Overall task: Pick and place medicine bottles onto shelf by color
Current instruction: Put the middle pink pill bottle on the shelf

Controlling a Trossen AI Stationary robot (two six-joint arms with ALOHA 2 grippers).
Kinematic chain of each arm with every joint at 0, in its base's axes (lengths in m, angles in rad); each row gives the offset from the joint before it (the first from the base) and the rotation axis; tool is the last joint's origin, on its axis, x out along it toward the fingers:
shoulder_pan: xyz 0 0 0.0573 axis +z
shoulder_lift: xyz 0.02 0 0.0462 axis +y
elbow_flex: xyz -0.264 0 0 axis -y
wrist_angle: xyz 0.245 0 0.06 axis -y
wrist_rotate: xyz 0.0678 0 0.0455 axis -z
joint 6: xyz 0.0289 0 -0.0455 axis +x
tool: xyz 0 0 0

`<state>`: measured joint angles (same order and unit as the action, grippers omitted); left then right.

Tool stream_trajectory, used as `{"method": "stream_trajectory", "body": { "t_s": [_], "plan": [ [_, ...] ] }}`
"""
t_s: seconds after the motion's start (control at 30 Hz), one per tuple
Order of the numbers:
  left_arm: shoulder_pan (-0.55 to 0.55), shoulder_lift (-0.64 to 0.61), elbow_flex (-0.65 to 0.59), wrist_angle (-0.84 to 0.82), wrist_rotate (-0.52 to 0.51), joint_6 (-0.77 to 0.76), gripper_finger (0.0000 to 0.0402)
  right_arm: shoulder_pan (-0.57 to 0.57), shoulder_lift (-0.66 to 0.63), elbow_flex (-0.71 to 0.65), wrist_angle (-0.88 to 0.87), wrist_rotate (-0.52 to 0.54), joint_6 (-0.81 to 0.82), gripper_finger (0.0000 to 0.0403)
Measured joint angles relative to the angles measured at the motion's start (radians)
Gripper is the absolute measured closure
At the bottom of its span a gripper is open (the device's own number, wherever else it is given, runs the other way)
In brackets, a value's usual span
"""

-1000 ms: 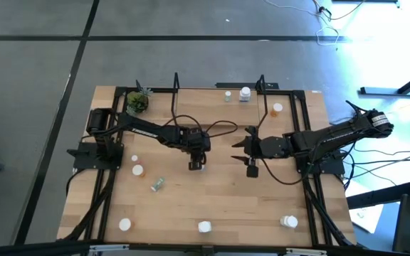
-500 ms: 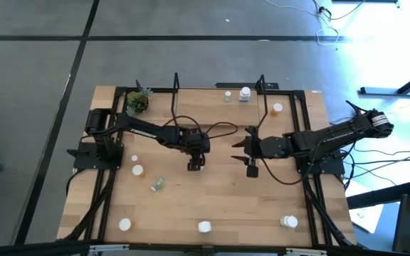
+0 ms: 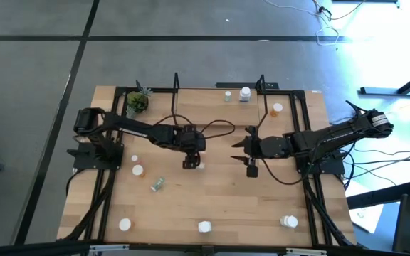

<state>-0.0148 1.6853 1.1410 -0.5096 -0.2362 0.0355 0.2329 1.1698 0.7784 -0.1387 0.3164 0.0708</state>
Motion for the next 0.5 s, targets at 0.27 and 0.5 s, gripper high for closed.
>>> {"method": "stream_trajectory", "body": {
  "t_s": [0.27,0.5],
  "plan": [
    [-0.058,-0.125,0.001,-0.068,-0.124,-0.083,0.0101,0.000,0.000,0.000,0.007,-0.003,0.000,0.0214],
    [-0.148,-0.212,-0.022,-0.077,-0.179,-0.140,0.0098,0.000,0.000,0.000,0.008,-0.003,0.000,0.0214]
  ]
}}
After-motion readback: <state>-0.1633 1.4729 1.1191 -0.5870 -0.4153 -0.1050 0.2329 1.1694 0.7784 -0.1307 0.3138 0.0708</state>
